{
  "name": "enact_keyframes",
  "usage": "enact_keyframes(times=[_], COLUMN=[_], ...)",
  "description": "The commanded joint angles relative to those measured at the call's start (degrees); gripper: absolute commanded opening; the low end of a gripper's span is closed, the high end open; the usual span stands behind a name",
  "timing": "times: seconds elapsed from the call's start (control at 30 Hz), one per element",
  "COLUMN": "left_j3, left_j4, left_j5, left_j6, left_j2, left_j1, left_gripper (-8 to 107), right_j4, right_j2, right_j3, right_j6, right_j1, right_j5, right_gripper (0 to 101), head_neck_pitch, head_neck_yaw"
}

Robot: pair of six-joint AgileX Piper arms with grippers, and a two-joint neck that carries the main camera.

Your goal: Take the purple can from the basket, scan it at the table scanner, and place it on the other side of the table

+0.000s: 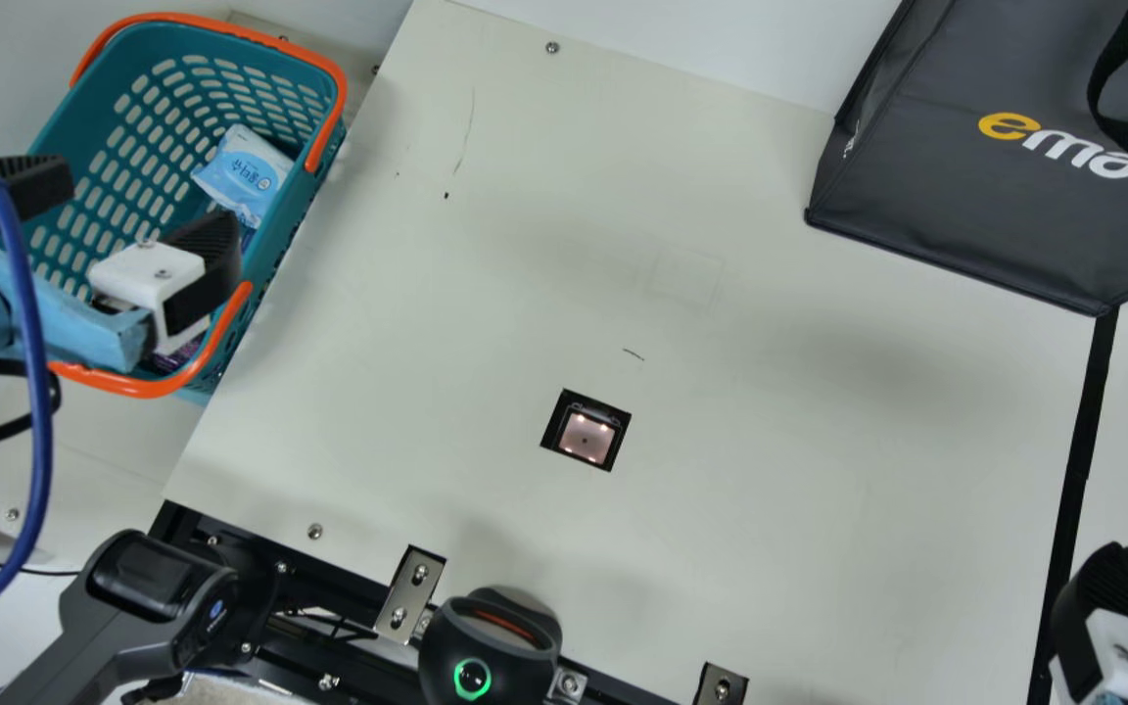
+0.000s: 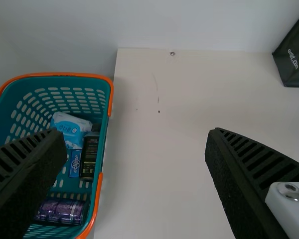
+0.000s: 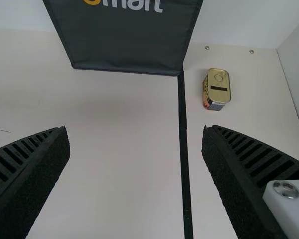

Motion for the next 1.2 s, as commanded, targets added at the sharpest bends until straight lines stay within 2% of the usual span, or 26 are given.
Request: enact_keyframes(times=[0.0, 0.73, 1.17], left_j3=[-0.2, -1.79, -2.56], left_j4=[0.16, 8.16, 6.97], left_j5=[0.14, 0.26, -0.95], left_j6=[-0.62, -17.21, -17.89], left_j2=[0.52, 9.25, 18.81], left_j1=[0.83, 14.6, 24.31], left_gripper=[90, 90, 90], right_j4=[0.0, 0.0, 0.0], right_j2=[0.0, 0.0, 0.0], right_j3=[0.0, 0.0, 0.0], right_j6=[0.0, 0.0, 0.0], right_j1=[0.0, 0.0, 0.0], right_j5=[0.0, 0.0, 0.0], right_gripper=[95, 95, 95], head_neck_pitch=[-1.75, -1.75, -1.75], head_neck_yaw=[0.14, 0.14, 0.14])
